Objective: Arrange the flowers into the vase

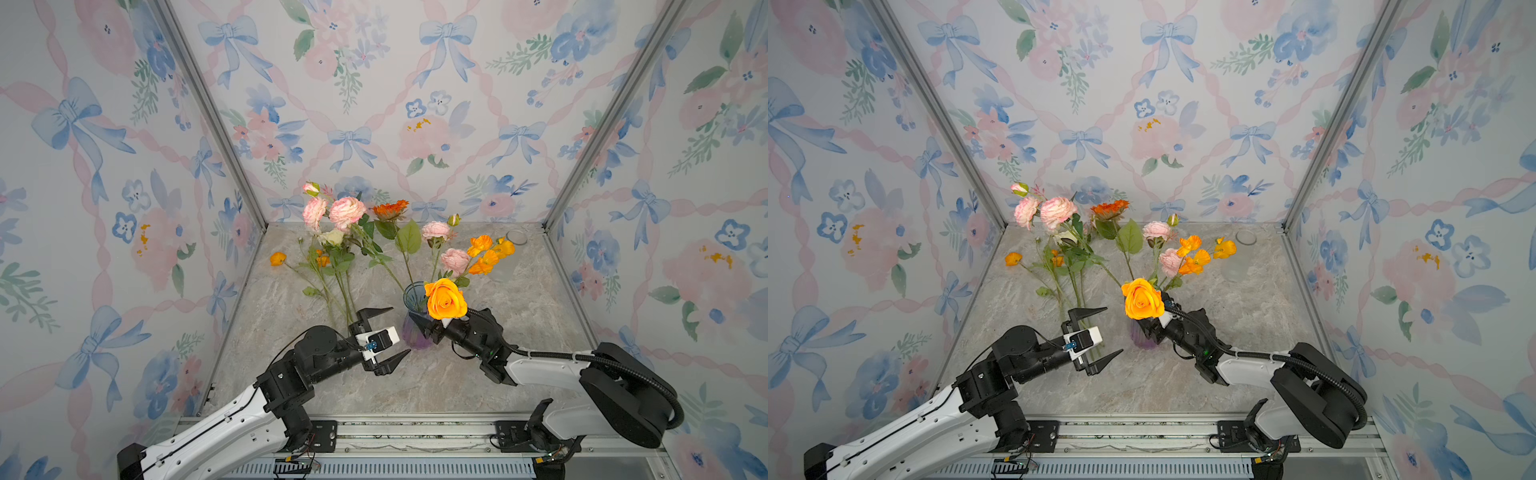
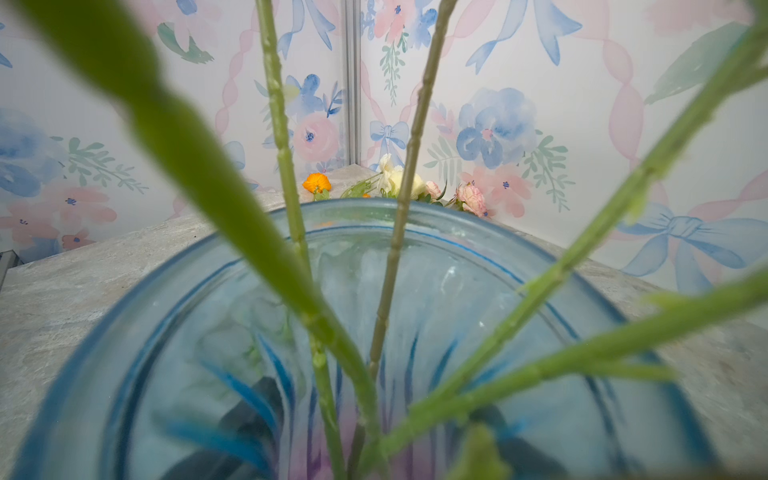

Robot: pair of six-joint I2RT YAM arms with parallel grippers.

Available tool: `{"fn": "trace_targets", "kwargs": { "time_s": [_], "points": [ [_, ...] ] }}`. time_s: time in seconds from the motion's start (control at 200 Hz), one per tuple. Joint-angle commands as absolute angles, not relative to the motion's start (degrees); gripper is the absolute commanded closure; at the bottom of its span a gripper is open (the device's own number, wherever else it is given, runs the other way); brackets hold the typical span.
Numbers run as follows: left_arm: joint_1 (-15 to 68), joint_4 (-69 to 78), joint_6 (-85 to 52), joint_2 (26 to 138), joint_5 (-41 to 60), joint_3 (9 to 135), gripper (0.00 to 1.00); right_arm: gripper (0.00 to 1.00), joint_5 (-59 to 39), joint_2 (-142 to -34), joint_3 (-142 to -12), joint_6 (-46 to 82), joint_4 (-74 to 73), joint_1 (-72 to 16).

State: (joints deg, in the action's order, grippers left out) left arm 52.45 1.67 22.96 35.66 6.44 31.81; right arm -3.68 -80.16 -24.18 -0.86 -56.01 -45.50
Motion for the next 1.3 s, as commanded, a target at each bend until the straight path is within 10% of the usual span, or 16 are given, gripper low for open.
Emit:
{"fn": "trace_targets", "kwargs": {
  "time_s": [0.0,0.6,1.29],
  "points": [
    [51.8,4.8,23.4,33.4,5.4,30.8,0.02,0.59,-2.8,-76.6,-24.6,-0.3,-64.9,-45.9],
    [48.1,18.1,21.5,28.3,4.3,27.6,0.02,0.65,-4.4,-69.1,-27.8,-3.0,-58.0,-42.9],
    [35.4,35.6,20.5,53.8,18.9,37.2,0.03,0.67,-10.3,-89.0,-51.5,0.7,-62.6,-31.5]
  ]
}}
